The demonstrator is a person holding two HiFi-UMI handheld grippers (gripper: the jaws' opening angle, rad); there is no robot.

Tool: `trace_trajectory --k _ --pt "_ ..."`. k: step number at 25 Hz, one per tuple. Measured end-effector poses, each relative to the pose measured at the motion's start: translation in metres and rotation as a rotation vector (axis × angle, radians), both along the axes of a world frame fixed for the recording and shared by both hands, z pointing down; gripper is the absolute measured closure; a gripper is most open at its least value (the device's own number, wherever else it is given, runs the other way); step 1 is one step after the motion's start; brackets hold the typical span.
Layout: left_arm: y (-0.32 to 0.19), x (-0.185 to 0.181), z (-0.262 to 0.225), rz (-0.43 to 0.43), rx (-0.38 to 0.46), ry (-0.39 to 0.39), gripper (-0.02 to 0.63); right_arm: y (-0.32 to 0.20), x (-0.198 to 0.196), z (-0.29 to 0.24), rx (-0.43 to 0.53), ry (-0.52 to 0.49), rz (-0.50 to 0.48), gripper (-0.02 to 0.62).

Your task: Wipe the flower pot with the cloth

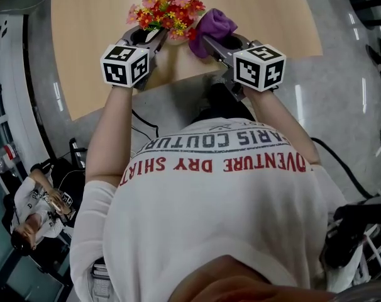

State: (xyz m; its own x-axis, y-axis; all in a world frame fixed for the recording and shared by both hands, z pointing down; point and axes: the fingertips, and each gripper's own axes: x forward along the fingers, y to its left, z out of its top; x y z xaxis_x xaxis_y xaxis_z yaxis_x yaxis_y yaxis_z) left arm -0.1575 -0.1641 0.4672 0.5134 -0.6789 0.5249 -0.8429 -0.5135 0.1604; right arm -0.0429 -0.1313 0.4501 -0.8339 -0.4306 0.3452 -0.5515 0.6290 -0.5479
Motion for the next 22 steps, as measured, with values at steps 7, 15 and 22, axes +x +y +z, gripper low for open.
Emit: trace_trajectory --k 7,15,22 --pt "0.000 0.002 0.001 0.000 -0.006 -0.015 0.454 -0.017 -0.001 0.005 0.006 0.035 -0.007 0.526" --pt "-0.001 0.002 0.000 0.014 0.008 -0.026 0.454 -0.030 -0.009 0.036 -0.031 0.109 -0.039 0.526" --pt "-0.004 0.000 0.003 0.019 0.012 -0.016 0.455 -0.043 -0.005 0.063 -0.053 0.231 -0.032 0.526"
